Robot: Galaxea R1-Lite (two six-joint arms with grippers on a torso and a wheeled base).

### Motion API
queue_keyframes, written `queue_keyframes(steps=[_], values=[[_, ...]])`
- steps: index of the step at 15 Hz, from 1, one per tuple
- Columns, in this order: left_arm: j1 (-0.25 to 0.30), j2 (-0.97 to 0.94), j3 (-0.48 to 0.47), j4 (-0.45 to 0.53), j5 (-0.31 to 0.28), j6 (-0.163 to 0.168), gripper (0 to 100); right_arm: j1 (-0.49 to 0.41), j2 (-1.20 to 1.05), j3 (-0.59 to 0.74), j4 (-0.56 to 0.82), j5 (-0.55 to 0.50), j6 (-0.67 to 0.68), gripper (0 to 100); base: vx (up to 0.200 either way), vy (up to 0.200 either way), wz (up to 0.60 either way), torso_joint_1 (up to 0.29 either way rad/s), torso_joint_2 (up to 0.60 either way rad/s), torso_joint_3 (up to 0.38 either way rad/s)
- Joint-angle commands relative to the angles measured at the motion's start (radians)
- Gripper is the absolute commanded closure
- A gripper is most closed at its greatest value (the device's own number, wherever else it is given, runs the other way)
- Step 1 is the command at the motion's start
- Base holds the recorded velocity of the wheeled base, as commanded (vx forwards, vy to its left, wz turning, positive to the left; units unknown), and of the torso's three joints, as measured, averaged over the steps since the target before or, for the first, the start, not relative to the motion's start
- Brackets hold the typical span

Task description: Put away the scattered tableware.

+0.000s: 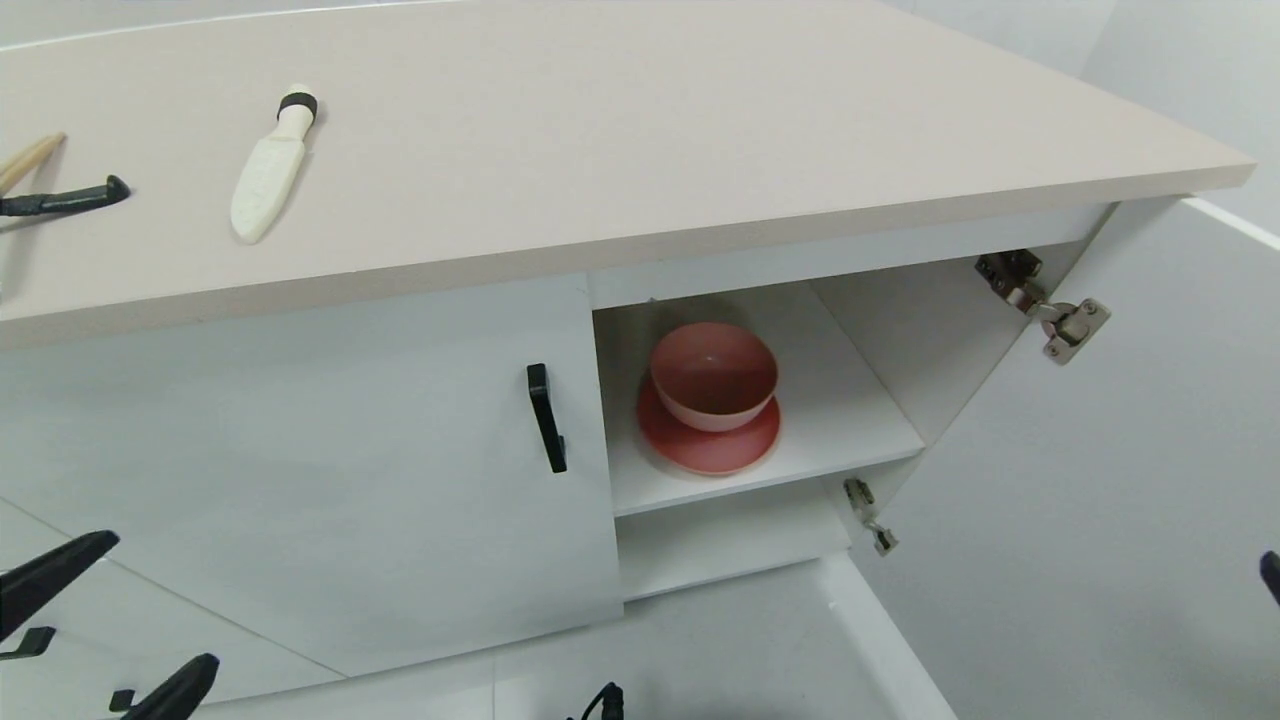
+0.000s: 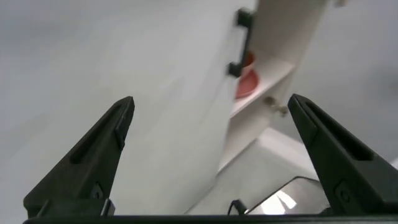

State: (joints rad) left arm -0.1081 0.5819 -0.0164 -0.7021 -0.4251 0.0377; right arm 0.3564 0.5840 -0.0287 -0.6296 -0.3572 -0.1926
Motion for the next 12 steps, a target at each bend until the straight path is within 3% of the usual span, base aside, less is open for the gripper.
queue_keyframes(steps=[1, 3, 5, 8, 9, 10, 12], values=[[0.097, -0.192, -0.002, 0.128, -0.004, -0.001, 0, -0.047, -0.122, -0.002, 0.024, 0.001, -0.019, 0, 0.0, 0.0, 0.0, 0.0, 0.0, 0.0], [0.091, -0.32, -0.005, 0.239, -0.02, -0.001, 0, -0.06, -0.142, 0.0, 0.033, 0.003, -0.021, 0, 0.0, 0.0, 0.0, 0.0, 0.0, 0.0], [0.088, -0.335, -0.004, 0.268, -0.037, -0.021, 0, -0.06, -0.174, 0.0, 0.073, 0.003, -0.021, 0, 0.0, 0.0, 0.0, 0.0, 0.0, 0.0], [0.054, -0.409, 0.015, 0.27, -0.078, -0.125, 0, -0.088, -0.247, -0.002, 0.154, 0.006, -0.021, 0, 0.0, 0.0, 0.0, 0.0, 0.0, 0.0], [0.053, -0.436, 0.016, 0.294, -0.095, -0.139, 0, -0.094, -0.262, 0.0, 0.169, 0.006, -0.021, 0, 0.0, 0.0, 0.0, 0.0, 0.0, 0.0], [0.054, -0.471, 0.016, 0.34, -0.098, -0.139, 0, -0.096, -0.27, 0.0, 0.177, 0.018, -0.019, 0, 0.0, 0.0, 0.0, 0.0, 0.0, 0.0], [0.079, -0.522, 0.016, 0.441, -0.095, -0.107, 0, -0.097, -0.276, -0.002, 0.177, 0.043, -0.019, 0, 0.0, 0.0, 0.0, 0.0, 0.0, 0.0]])
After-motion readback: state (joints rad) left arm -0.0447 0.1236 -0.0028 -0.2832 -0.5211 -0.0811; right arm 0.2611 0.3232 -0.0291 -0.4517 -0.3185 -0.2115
